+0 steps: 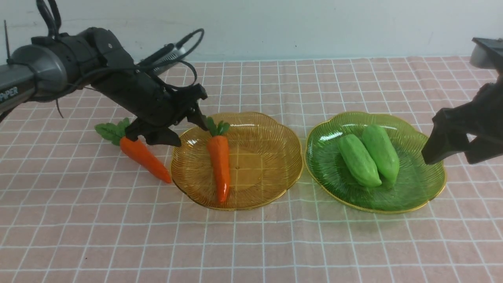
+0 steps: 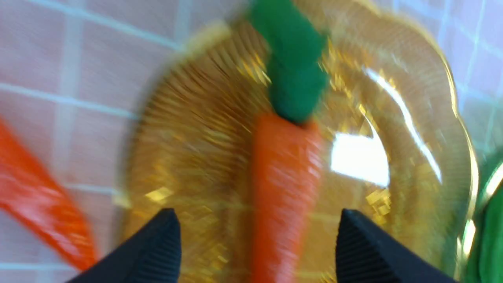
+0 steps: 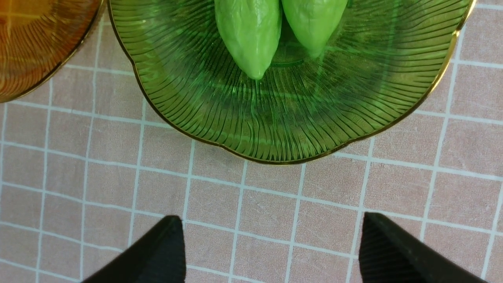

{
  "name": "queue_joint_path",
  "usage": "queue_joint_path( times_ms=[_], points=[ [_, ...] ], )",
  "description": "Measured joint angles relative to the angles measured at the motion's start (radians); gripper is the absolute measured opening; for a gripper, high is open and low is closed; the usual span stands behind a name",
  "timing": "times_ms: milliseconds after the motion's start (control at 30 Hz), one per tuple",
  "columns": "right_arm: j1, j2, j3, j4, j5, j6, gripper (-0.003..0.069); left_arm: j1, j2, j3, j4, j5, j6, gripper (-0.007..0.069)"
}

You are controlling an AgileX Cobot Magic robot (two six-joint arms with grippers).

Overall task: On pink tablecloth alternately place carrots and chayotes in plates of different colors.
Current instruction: 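Pick up the carrot and put it on the nearest plate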

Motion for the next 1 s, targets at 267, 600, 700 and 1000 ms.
queue_joint_path(
  times_ms=[267,600,700,1000],
  points=[
    [0.000,0.000,0.000,-0.001,0.000,0.000,0.0538,0.132,0.015,-0.020,0.226,0.046,-0.234,0.0428],
    [0.000,0.000,0.000,-0.001,0.000,-0.001,0.0538,0.131,0.138,-0.020,0.241,-0.038,-0.334,0.0417],
    [0.000,0.000,0.000,-0.001,0.000,-0.003,0.0538,0.131,0.162,-0.020,0.238,-0.037,-0.303,0.0391],
    [0.000,0.000,0.000,0.000,0.000,-0.003,0.0537,0.109,0.095,-0.208,0.255,0.180,-0.107,0.0189]
  ],
)
